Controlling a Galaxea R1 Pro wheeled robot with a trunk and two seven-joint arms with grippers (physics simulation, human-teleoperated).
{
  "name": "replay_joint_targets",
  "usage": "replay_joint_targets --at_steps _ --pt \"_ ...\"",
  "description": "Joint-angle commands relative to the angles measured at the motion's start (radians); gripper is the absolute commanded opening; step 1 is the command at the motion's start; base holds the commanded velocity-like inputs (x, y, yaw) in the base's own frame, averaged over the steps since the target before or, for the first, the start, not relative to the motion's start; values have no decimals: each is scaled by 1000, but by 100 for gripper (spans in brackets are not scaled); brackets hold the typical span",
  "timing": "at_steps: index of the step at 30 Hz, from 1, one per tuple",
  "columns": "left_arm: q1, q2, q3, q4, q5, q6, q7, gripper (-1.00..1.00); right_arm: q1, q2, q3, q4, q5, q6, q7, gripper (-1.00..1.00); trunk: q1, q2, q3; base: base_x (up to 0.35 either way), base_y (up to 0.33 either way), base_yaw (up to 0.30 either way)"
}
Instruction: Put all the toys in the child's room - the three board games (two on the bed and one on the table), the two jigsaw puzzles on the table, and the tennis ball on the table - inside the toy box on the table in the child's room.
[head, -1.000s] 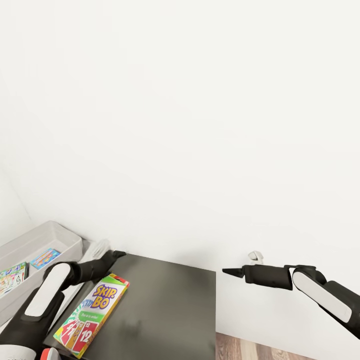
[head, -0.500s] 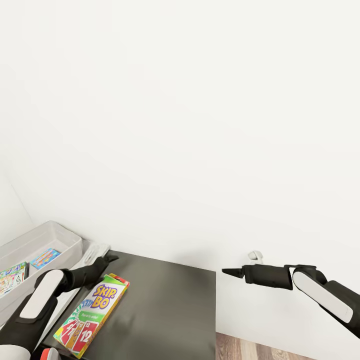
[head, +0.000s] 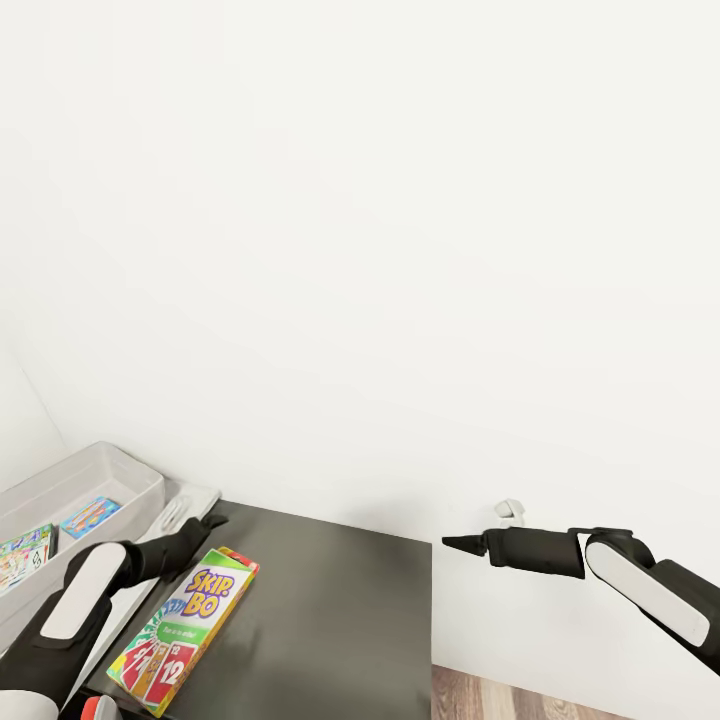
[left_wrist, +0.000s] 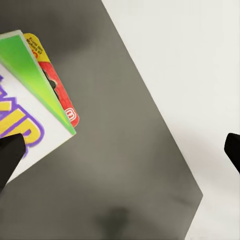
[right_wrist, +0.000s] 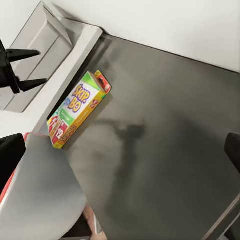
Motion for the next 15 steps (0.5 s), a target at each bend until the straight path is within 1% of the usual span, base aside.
replay_joint_targets --at_steps 1,15 --pt "-1 0 1 4 7 -1 8 100 -2 -1 3 -1 -6 2 0 100 1 -2 -2 0 0 0" --pt "-2 2 3 36 -9 -23 1 100 -2 -4 1 -4 -6 3 0 100 1 -2 -2 0 0 0"
